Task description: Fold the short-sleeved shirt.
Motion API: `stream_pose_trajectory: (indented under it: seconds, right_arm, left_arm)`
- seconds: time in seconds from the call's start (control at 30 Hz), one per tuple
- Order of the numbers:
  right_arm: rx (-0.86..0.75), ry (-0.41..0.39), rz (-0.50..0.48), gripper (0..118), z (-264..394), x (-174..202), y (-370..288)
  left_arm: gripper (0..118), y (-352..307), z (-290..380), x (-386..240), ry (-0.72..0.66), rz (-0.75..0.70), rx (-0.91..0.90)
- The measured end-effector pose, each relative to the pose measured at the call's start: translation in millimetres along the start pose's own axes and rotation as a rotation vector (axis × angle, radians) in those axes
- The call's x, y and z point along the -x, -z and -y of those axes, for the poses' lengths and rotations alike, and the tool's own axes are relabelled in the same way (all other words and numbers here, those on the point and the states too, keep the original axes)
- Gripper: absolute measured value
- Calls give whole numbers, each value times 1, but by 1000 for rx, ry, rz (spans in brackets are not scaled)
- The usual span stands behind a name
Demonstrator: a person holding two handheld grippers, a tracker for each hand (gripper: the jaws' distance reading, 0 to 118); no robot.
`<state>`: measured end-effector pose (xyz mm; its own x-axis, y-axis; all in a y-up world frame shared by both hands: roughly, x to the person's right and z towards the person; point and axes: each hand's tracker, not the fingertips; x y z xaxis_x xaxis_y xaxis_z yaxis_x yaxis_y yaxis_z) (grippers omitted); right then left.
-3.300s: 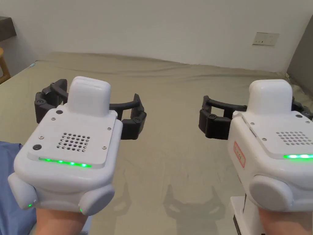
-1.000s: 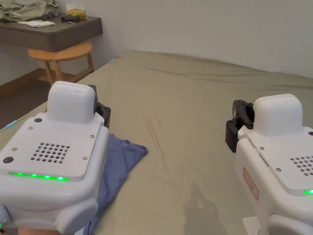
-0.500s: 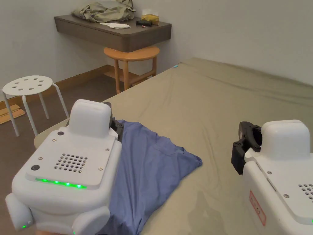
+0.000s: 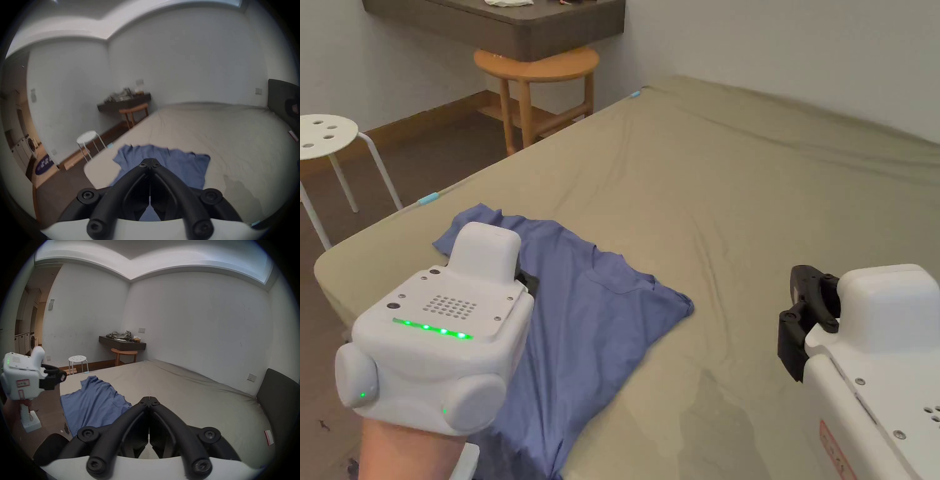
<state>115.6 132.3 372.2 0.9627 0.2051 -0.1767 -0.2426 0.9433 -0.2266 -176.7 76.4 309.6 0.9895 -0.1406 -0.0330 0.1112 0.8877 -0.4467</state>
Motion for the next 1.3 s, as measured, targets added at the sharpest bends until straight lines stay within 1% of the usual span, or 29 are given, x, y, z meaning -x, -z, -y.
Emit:
stream_pose_trajectory:
  seconds: [0.07, 0.17, 0.27, 0.3, 0.37, 0.4, 0.43, 0.47, 0.5, 0.53, 0.57, 0.63, 0.67, 0.73, 0.77, 0.83, 1.03, 1.07, 1.1, 1.17, 1.2, 1.23, 1.27, 1.3]
  right_arm:
    - [18, -1, 11, 1, 2, -3, 9]
    - [48, -3, 16, 1, 5, -7, 26]
    - [77, -14, 16, 1, 10, -10, 42]
    - [87, -9, 15, 1, 12, -11, 47]
    - [108, 1, 15, 1, 16, -13, 57]
    - [121, 3, 17, 1, 19, -14, 62]
    - [132, 2, 18, 1, 22, -14, 67]
    - [141, 0, 19, 1, 24, -15, 70]
    - [150, -3, 21, 1, 27, -15, 73]
    - [157, -5, 22, 1, 30, -16, 75]
    - [165, -4, 26, 1, 33, -17, 77]
    - [179, 7, 24, 1, 37, -21, 81]
    - [184, 12, 24, 1, 39, -22, 82]
    - [193, 13, 30, 1, 42, -24, 83]
    - [196, 11, 32, 1, 43, -25, 84]
    - [199, 10, 36, 1, 44, -26, 83]
    - [208, 42, 30, 1, 48, -25, 82]
    - [210, 41, 28, 1, 49, -24, 80]
    - [210, 37, 25, 1, 49, -23, 77]
    - [206, 20, 22, 1, 49, -23, 71]
    - [202, 12, 24, 1, 48, -23, 69]
    - [200, 8, 29, 1, 48, -23, 67]
    - [200, 8, 33, 1, 47, -24, 65]
    - [199, 10, 35, 1, 45, -26, 63]
  left_arm:
    - [0, 30, 8, 3, -41, 39, 67]
    - [0, 83, 22, 8, -57, 40, 182]
    - [0, 128, 37, 14, -123, 70, 294]
    - [0, 143, 42, 14, -128, 71, 336]
    - [0, 169, 52, 13, -112, 69, 363]
    - [4, 181, 57, 12, -83, 58, 389]
    - [31, 193, 61, 10, -73, 47, 409]
    - [63, 201, 64, 10, -64, 36, 425]
    - [83, 211, 68, 10, -65, 53, 457]
    - [89, 219, 70, 10, -70, 71, 492]
    - [94, 226, 73, 10, -76, 68, 484]
    - [115, 230, 77, 4, -75, 33, 509]
    - [118, 234, 79, 4, -69, 19, 529]
    - [118, 247, 90, 6, -62, 2, 560]
    - [118, 248, 91, 6, -69, 25, 572]
    - [118, 250, 89, 17, -168, 74, 585]
    - [118, 237, 84, 12, -131, 83, 580]
    - [117, 235, 83, 10, -128, 78, 577]
    - [113, 230, 82, 7, -125, 78, 565]
    - [98, 222, 81, 0, -84, 70, 500]
    - [85, 215, 80, -5, -65, 69, 467]
    - [69, 210, 78, -12, -34, 51, 453]
    - [44, 207, 77, -17, -7, 38, 436]
    - [0, 205, 75, -21, 13, 55, 407]
